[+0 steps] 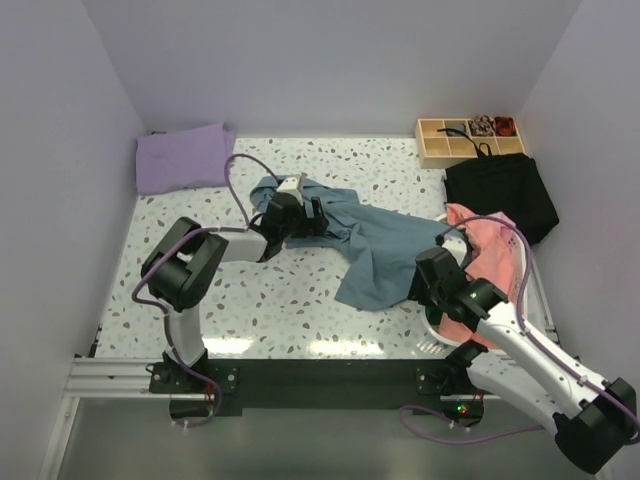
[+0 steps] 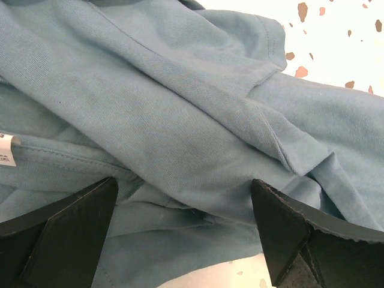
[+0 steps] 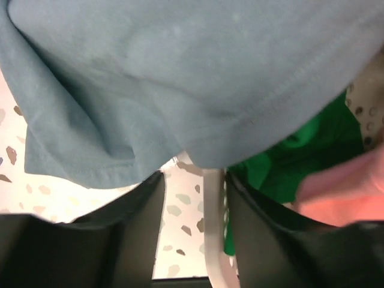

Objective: Fold and stack the t-shirts
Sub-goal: Move the tshirt to the center of the board

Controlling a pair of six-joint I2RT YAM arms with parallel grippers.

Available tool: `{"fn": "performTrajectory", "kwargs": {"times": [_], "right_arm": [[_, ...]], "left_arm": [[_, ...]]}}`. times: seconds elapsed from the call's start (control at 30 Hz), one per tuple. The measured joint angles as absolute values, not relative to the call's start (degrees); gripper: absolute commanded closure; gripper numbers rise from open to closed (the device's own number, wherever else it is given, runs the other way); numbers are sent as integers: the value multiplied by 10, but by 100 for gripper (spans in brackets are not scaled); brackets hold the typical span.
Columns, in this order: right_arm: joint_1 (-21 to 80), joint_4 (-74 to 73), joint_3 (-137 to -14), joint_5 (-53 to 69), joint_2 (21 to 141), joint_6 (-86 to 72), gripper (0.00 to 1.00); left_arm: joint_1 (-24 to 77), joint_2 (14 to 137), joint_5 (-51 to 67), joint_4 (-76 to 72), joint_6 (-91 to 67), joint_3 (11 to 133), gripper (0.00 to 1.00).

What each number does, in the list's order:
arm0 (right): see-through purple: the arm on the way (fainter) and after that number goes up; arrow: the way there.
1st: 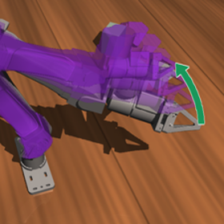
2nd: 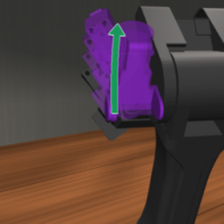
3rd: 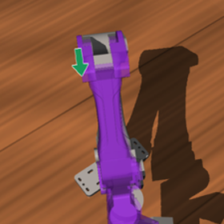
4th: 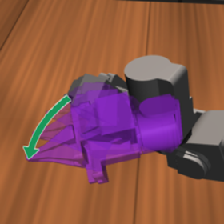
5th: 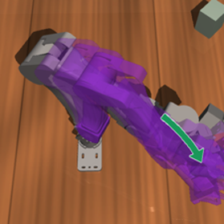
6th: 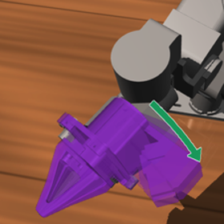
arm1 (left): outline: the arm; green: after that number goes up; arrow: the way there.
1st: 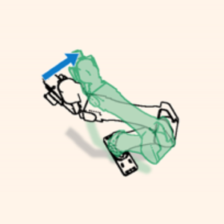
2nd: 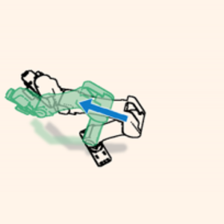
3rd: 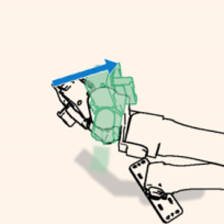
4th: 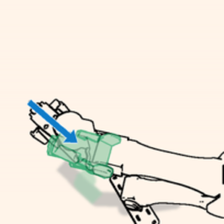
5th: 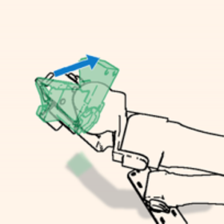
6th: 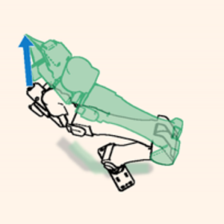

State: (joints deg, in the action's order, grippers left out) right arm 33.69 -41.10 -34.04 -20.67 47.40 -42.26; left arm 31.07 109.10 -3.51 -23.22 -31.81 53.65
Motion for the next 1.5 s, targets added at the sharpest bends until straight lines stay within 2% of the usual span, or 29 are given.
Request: {"fn": "performTrajectory", "kwargs": {"times": [0.07,0.17,0.23,0.43,0.63,0.97,1.03,1.1,1.13,1.33,1.5], "right_arm": [[338,-429,-340,-213,463,-438,83],[342,-447,-340,-223,463,-464,85],[349,-446,-340,-231,475,-475,100],[372,-459,-354,-275,500,-533,100],[375,-520,-325,-315,394,-626,100],[375,-585,-329,-414,326,-752,100],[375,-598,-343,-436,315,-753,95],[373,-616,-366,-455,319,-738,81],[371,-621,-375,-461,322,-723,61],[371,-624,-412,-459,323,-652,49],[371,-625,-414,-451,361,-634,52]], "left_arm": [[308,1088,-35,-230,-318,534,0],[298,1076,-34,-220,-316,526,0],[291,1070,-28,-212,-308,520,0],[263,1054,-15,-192,-292,512,0],[223,1028,2,-186,-288,485,0],[176,976,-4,-141,-275,449,0],[176,971,-2,-133,-268,447,0],[176,967,0,-128,-264,445,0],[176,964,0,-127,-263,442,0],[172,954,14,-123,-259,434,0],[171,954,21,-122,-254,434,0]]}}
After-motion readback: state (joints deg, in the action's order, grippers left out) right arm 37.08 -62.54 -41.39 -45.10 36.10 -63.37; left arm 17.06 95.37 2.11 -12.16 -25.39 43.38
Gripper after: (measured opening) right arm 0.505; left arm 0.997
